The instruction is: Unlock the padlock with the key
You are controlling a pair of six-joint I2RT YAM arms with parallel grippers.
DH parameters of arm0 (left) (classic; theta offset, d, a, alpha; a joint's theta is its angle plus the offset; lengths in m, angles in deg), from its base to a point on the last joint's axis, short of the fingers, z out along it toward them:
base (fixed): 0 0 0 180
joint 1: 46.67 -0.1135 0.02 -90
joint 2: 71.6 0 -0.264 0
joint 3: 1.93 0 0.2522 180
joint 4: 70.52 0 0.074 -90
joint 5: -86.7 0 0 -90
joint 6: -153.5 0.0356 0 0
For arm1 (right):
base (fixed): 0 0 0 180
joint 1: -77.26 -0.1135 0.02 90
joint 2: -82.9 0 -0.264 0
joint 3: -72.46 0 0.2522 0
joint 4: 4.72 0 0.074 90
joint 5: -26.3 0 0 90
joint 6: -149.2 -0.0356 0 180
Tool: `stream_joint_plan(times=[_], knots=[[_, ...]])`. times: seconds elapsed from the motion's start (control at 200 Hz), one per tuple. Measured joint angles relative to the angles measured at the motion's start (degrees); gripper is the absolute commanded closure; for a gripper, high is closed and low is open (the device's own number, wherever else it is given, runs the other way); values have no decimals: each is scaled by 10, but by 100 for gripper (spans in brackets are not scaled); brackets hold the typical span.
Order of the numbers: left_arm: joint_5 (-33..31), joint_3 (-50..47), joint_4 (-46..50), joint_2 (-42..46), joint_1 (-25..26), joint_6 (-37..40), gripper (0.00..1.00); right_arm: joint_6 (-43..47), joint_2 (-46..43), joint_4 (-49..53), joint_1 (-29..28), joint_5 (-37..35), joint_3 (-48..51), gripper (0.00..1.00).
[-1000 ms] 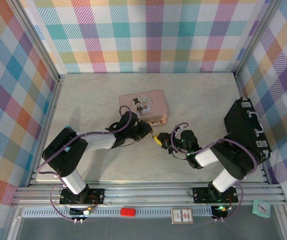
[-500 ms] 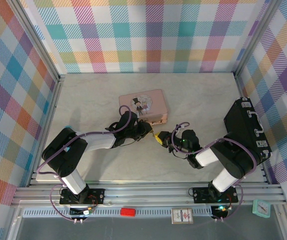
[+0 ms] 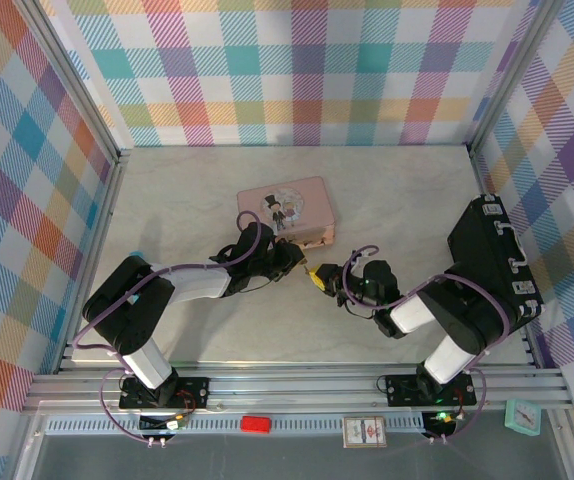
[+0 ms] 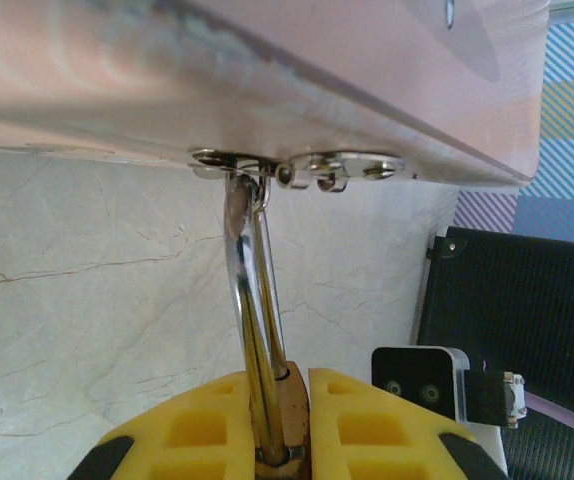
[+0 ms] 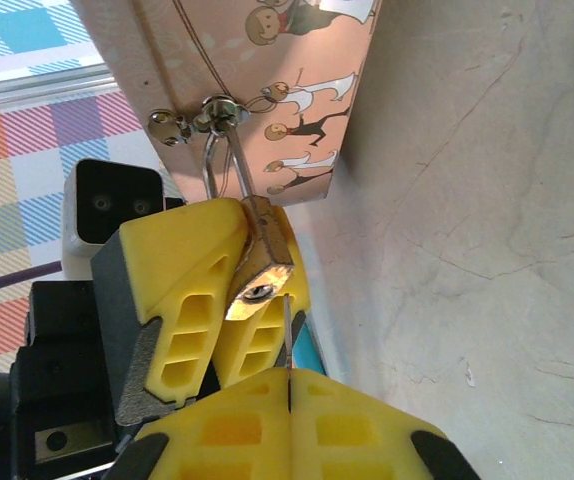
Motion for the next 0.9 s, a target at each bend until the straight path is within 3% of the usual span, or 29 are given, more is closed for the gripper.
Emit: stream_joint_plan(times=[0.9], knots=[[0, -3, -9, 0, 0, -4, 100, -5, 7, -18, 0, 4, 0, 100]])
